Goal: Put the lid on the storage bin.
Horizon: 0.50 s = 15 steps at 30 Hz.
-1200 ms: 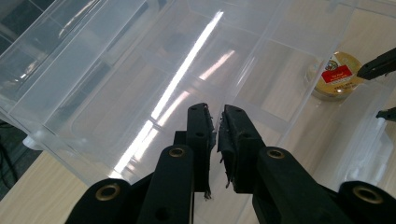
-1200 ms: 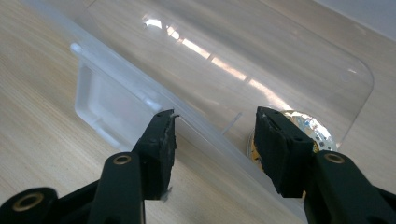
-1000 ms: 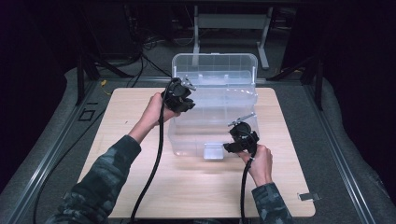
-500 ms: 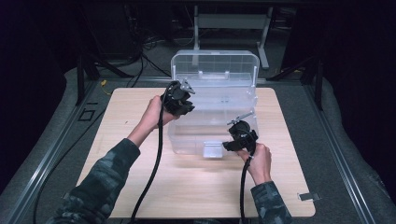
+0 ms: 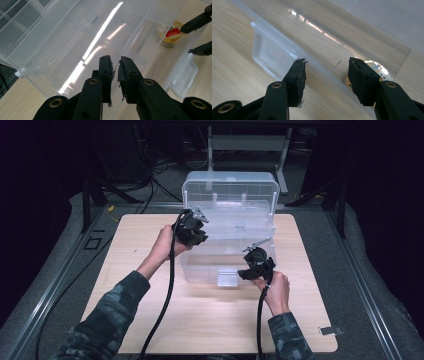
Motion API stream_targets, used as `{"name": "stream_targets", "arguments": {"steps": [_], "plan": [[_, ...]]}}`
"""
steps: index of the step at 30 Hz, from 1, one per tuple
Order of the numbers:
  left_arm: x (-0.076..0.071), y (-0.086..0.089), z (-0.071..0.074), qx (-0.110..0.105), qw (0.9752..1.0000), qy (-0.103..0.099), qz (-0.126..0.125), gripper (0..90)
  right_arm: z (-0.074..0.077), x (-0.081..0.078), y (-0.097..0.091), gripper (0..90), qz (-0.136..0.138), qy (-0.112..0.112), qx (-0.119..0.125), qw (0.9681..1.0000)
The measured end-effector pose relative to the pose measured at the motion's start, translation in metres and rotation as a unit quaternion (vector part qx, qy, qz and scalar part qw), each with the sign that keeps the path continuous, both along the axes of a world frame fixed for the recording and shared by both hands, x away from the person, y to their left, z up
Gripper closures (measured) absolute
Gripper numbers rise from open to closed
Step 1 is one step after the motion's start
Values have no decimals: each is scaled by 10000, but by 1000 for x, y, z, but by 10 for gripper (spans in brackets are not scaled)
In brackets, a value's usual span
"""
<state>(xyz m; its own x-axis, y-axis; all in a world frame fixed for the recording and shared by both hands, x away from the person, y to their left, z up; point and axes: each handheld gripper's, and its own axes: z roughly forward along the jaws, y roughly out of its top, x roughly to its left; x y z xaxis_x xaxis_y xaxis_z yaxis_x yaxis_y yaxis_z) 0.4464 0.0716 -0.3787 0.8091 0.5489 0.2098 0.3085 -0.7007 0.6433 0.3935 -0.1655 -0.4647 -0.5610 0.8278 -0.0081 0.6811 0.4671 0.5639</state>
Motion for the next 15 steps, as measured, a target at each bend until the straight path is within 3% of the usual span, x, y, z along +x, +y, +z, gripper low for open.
{"name": "stream_targets", "arguments": {"steps": [15], "plan": [[-7,-1,-6,-7,10000,-67,10,798,1,4,0,482,-1,31,-27,10000]]}}
